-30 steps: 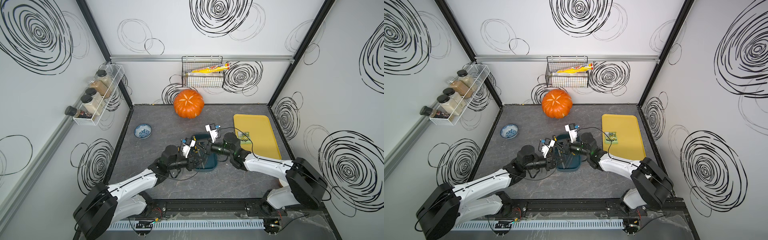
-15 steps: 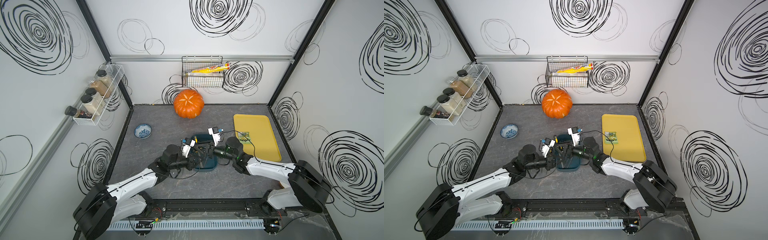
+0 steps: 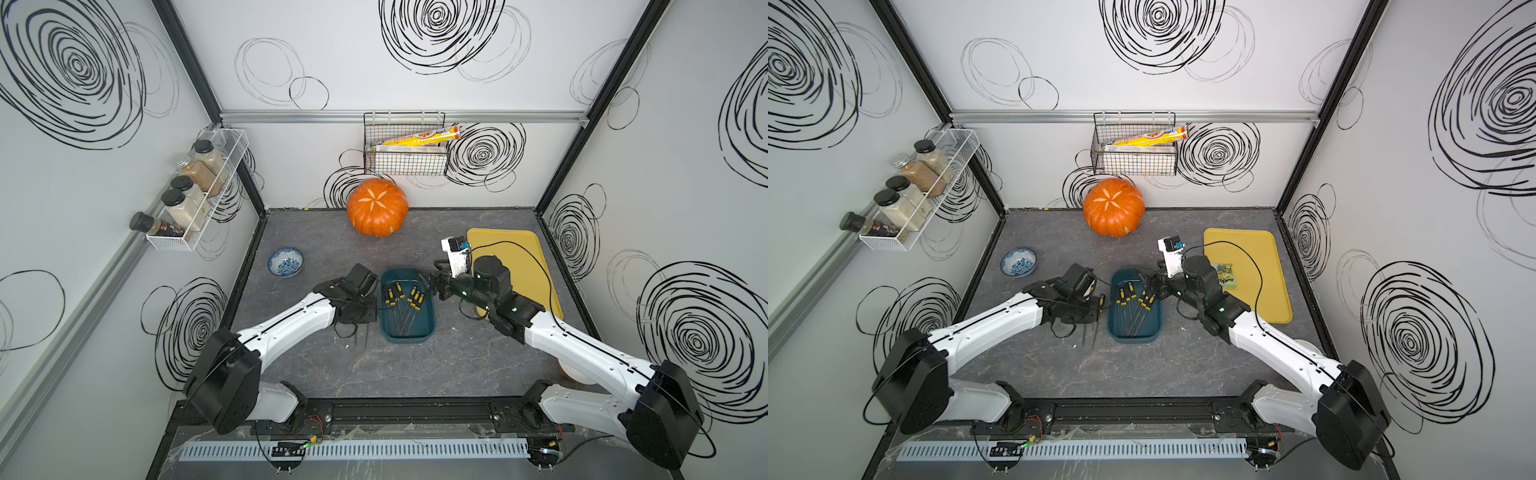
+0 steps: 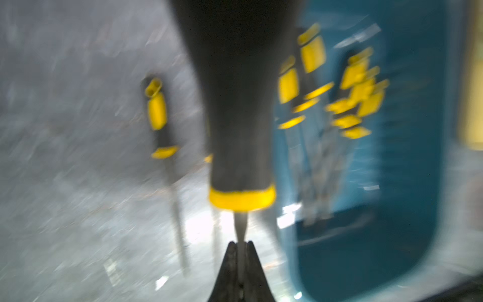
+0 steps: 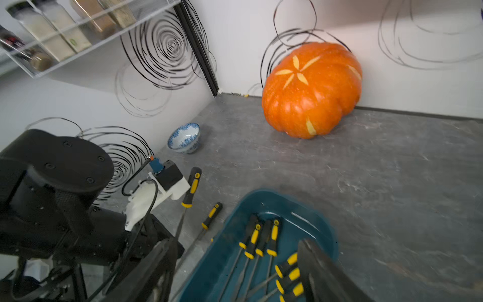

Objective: Take the file tool out of the storage box
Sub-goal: Pick up the file tool from the storage box, then place the file tool at the center of the board.

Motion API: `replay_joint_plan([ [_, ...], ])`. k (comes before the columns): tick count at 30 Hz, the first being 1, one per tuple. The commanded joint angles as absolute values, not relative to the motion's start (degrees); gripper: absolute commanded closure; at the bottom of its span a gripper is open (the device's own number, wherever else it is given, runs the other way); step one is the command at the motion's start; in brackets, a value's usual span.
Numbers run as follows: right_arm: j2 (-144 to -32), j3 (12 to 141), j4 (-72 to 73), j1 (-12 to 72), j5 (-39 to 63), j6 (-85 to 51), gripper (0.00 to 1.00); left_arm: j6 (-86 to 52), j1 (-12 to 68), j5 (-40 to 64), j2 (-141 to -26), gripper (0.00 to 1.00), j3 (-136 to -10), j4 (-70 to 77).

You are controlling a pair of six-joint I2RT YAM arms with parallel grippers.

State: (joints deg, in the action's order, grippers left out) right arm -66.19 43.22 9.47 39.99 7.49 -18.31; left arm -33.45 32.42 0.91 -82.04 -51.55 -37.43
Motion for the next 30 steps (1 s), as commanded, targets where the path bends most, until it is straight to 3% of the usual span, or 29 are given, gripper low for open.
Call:
replay_joint_plan([
  [1, -66.6, 42.9, 5.9, 40.1, 9.2, -14.7, 0.23, -31.2, 31.1, -1.8, -84.0, 1.0, -54.3, -50.1],
  [30, -61.7, 39.4, 6.6, 40.1, 8.6, -14.2, 0.23, -27.4, 21.6, 6.0, -103.7, 1.0, -66.3, -63.1],
])
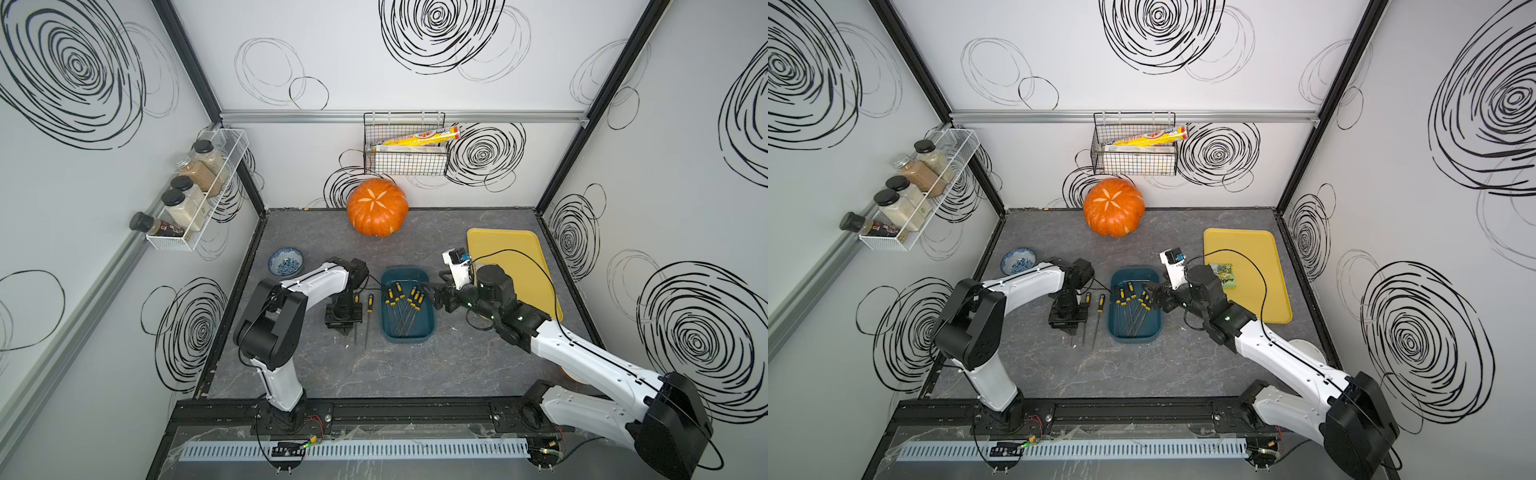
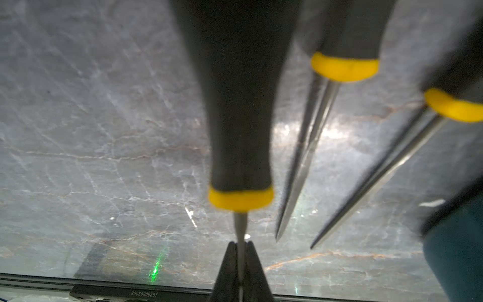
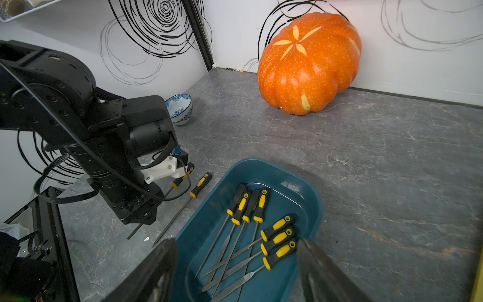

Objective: Take the file tool out of the storage box
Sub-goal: Place the file tool at the center of the board.

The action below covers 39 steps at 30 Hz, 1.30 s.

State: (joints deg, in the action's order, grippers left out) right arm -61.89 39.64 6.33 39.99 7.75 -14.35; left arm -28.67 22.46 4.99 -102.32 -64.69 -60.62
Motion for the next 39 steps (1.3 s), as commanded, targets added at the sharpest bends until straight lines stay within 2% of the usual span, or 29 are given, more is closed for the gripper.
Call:
replay_joint_plan([
  [1, -61.9, 39.4, 6.6, 40.1, 8.8, -14.2, 0.23, -27.1, 21.6, 6.4, -104.2, 1.0, -66.4, -62.9],
  [23, -63.1, 39.2, 6.6, 40.1, 8.0, -14.1, 0.23, -23.1, 19.2, 8.7, -108.5, 1.0, -63.7, -60.0],
  [28, -64.0, 39.2, 7.0, 40.1, 8.4, -14.2, 0.23, -22.8, 19.1, 8.1, -108.7, 0.9, -62.8, -58.6],
  [39, -67.7, 39.7, 7.4, 40.1, 10.1, -14.0, 0.24, -22.0, 18.9, 8.3, -107.7, 0.84, -60.3, -55.3],
])
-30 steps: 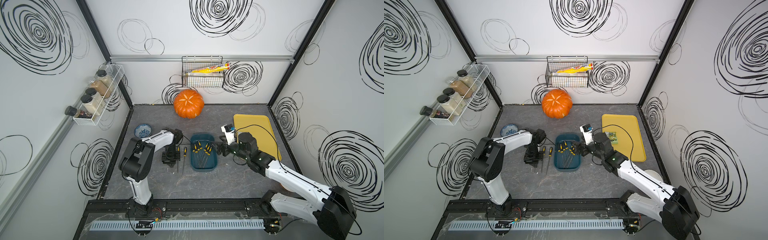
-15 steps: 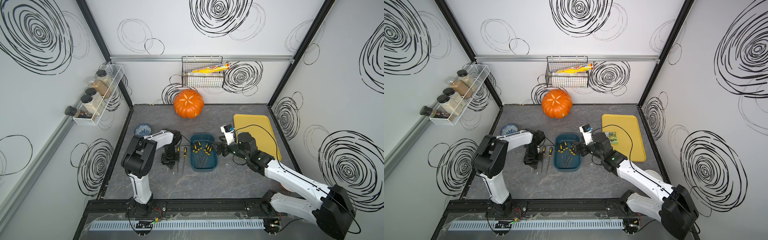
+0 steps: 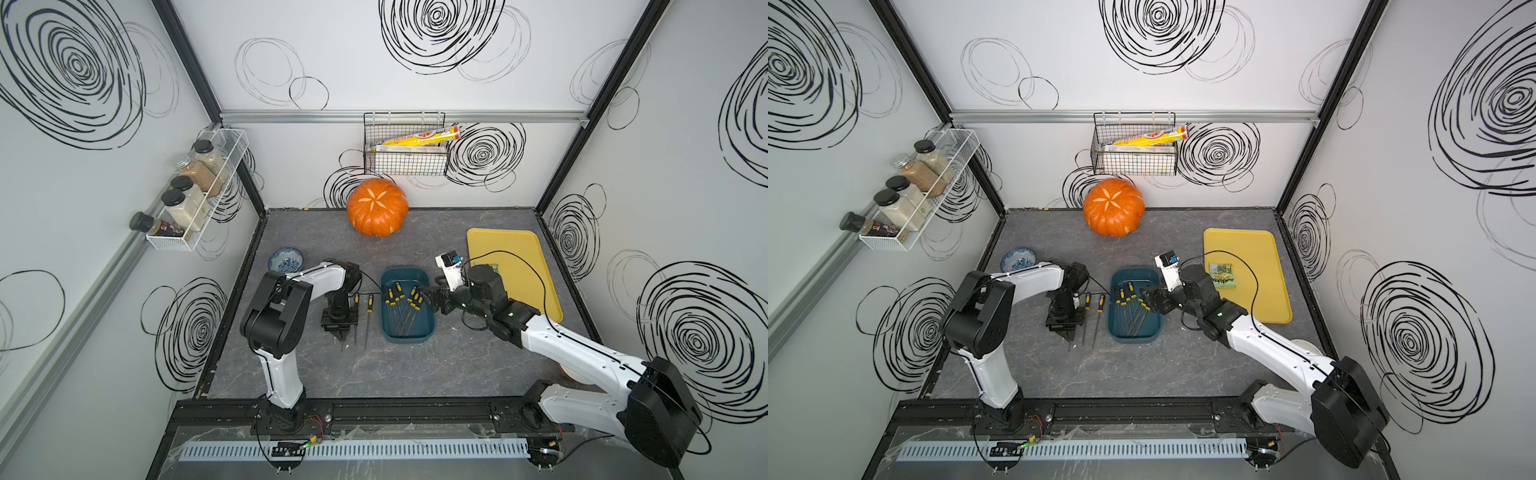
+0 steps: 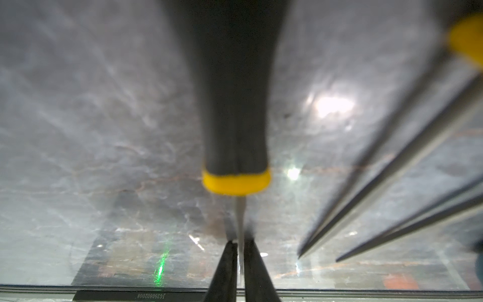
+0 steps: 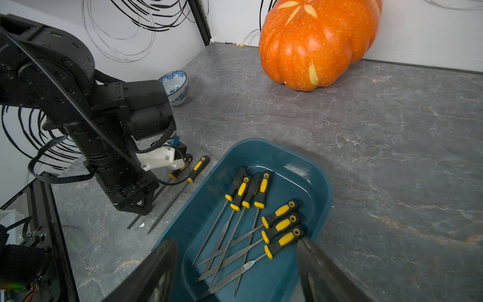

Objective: Take the file tool out of the storage box
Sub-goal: Place the file tool at the center of the board.

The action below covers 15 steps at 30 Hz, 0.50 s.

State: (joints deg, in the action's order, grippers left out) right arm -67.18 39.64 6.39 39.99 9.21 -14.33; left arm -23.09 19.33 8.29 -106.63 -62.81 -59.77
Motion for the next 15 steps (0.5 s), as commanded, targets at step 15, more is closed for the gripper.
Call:
replay_joint_plan([
  [15, -74.2, 40.8, 9.1, 40.1, 13.5, -14.3, 0.3, -24.6, 19.0, 5.3, -96.3, 0.65, -63.0, -55.9],
])
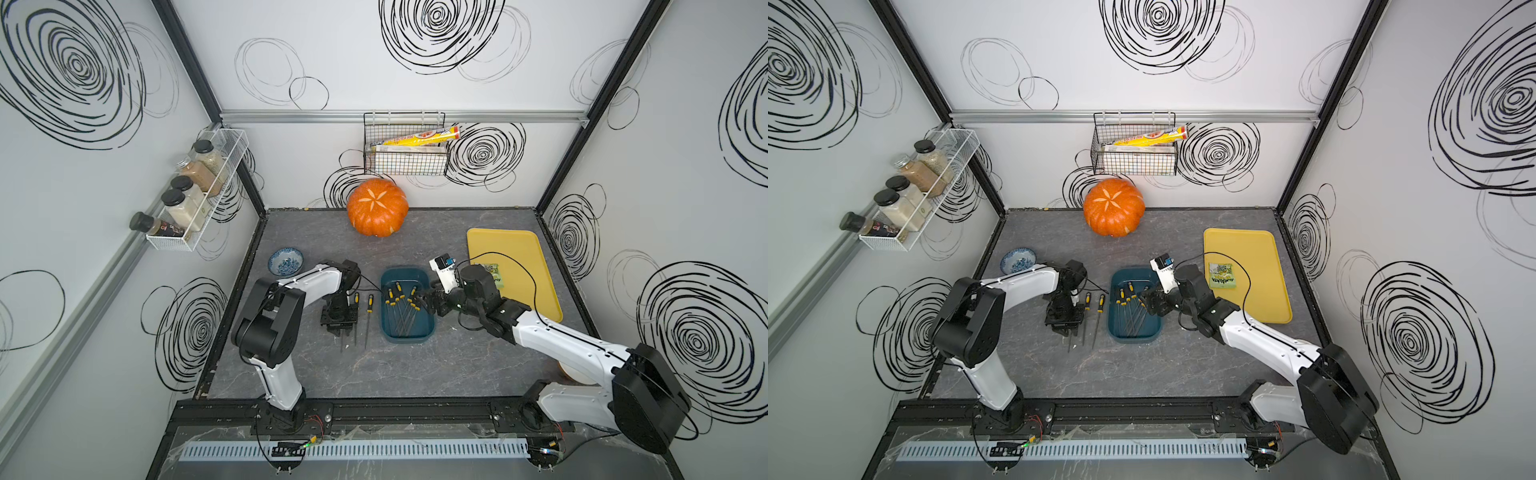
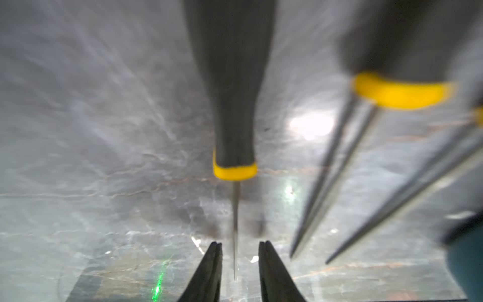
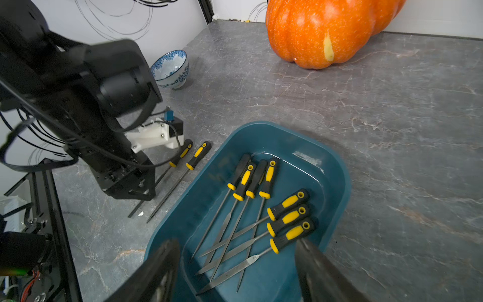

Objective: Take the file tool out of the storage box
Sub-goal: Place the file tool at the center of the board, then pick up the file tool from the storage box.

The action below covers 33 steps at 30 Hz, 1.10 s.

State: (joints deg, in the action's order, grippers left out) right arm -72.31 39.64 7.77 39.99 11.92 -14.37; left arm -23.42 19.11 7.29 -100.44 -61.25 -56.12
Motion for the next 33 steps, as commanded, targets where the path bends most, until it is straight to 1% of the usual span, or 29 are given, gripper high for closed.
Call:
replay_joint_plan([
  [1, -75.5, 41.4, 8.9, 40.1, 13.9, -14.3, 0.33, -25.0, 19.0, 5.1, -94.6, 0.64, -63.0, -55.7],
  [3, -78.3, 43.0, 7.9, 40.2, 15.4, -14.1, 0.39, -25.4, 19.0, 5.0, -91.3, 0.64, -62.9, -54.7],
  [5, -81.2, 46.2, 5.0, 40.3, 15.1, -13.7, 0.43, -25.8, 19.0, 5.2, -87.7, 0.63, -62.4, -52.5],
  [6, -82.8, 48.0, 3.4, 40.4, 14.4, -13.2, 0.47, -25.8, 19.0, 6.5, -85.5, 0.62, -61.8, -50.0],
  [7, -84.3, 49.5, 1.9, 40.4, 13.5, -13.1, 0.49, -26.0, 19.0, 8.6, -83.0, 0.61, -60.7, -46.8],
  [9, -88.6, 54.0, -1.7, 40.4, 12.0, -12.7, 0.56, -27.1, 18.9, 15.8, -77.4, 0.59, -56.8, -37.5],
  [11, -93.0, 58.3, -5.9, 40.6, 10.4, -12.4, 0.59, -29.1, 18.7, 20.9, -72.5, 0.54, -53.3, -29.4],
  [14, -98.6, 62.8, -10.1, 40.9, 6.7, -11.6, 0.6, -34.0, 18.4, 28.9, -65.1, 0.47, -46.8, -15.7],
  [15, -100.1, 63.9, -11.1, 41.0, 5.8, -11.7, 0.6, -36.4, 18.3, 30.6, -63.0, 0.44, -43.9, -10.4],
  [17, -103.4, 66.1, -12.2, 41.0, 6.6, -11.4, 0.62, -40.1, 18.2, 33.4, -59.9, 0.42, -39.0, -1.5],
  [19, -106.1, 68.7, -13.7, 41.5, 4.9, -11.2, 0.64, -42.7, 18.0, 35.4, -57.6, 0.37, -34.6, 7.2],
  [20, -107.3, 69.9, -14.4, 41.7, 4.2, -10.8, 0.64, -43.8, 18.0, 35.0, -56.6, 0.03, -32.5, 10.2],
  [21, -108.2, 70.7, -14.4, 41.8, 4.4, -10.3, 0.64, -44.3, 18.1, 34.5, -55.8, 0.01, -30.6, 13.4],
  [24, -109.9, 72.1, -14.3, 41.8, 6.5, -10.3, 0.64, -44.8, 17.9, 34.7, -52.9, 0.01, -25.8, 21.5],
  [29, -112.9, 74.8, -15.2, 42.1, 4.1, -10.1, 0.62, -42.3, 17.9, 32.1, -49.9, 0.01, -23.1, 23.1],
  [33, -115.2, 75.9, -15.6, 42.5, 3.9, -10.1, 0.62, -41.3, 17.8, 33.1, -49.9, 0.01, -22.6, 23.5],
])
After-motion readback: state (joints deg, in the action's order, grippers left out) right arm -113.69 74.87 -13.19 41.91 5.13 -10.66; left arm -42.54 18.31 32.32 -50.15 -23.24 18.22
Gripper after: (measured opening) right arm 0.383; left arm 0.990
